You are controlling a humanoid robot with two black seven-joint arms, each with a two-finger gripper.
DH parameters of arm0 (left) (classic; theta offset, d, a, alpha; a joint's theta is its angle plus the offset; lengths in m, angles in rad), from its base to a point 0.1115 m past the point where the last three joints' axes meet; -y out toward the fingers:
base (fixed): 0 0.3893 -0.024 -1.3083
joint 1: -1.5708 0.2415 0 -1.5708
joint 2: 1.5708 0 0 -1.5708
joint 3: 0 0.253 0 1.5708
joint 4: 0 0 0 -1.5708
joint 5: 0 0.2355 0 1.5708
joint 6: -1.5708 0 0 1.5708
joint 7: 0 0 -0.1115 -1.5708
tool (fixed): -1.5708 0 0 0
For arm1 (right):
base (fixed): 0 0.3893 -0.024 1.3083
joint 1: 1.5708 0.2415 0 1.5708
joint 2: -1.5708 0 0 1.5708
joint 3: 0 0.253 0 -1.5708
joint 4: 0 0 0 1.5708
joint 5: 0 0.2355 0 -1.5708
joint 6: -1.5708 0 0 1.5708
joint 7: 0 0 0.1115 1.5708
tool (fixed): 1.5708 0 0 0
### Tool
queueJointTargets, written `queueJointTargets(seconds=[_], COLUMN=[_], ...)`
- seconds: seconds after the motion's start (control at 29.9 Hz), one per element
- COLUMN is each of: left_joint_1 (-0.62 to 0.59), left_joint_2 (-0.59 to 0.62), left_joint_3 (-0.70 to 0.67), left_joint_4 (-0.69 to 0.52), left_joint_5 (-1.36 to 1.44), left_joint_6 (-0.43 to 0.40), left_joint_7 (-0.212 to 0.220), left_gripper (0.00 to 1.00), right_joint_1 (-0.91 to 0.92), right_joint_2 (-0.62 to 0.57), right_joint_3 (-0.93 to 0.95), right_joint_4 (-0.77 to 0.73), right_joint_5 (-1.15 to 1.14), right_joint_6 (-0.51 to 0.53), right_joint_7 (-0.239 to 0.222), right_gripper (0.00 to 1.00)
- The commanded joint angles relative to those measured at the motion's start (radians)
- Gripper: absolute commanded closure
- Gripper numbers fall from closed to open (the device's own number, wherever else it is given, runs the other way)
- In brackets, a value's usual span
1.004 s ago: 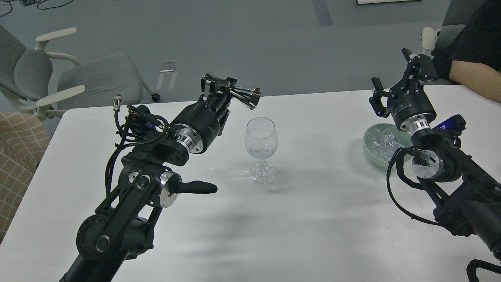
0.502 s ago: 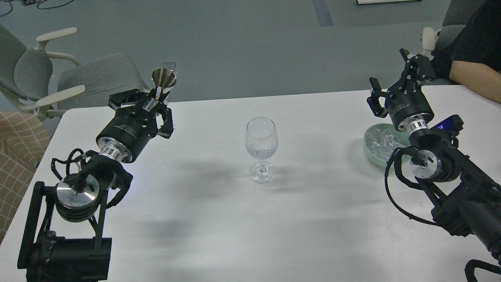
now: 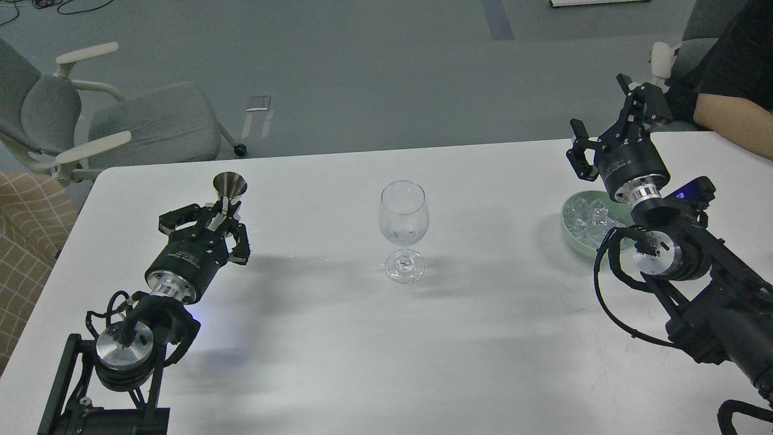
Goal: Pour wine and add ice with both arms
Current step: 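Turn the jigger upright and set it back down with the left gripper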
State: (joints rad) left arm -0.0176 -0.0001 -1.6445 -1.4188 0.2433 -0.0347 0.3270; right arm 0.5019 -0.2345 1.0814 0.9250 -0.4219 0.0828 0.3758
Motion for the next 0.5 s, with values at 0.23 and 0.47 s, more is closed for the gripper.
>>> queueJointTargets(seconds=[0.23,0.47], left_joint_1=[0.011,0.019], left_joint_2=[0.000,0.000], left_joint_3=[-0.021,-0.028], left_joint_4=[0.135,0.150], left_joint_5=[-0.006,-0.006], left_joint_6=[-0.068,-0.076], left_joint_7=[-0.036,-0.036], left_gripper=[0.83,0.76], right_joint_1=[-0.002,0.000], right_joint_2=[0.001,0.001], right_joint_3=[-0.001,-0.001], right_joint_4=[0.000,0.000], right_joint_5=[0.000,-0.002], right_joint_6=[0.000,0.000], right_joint_7=[0.000,0.000], right_gripper=[0.00,0.00])
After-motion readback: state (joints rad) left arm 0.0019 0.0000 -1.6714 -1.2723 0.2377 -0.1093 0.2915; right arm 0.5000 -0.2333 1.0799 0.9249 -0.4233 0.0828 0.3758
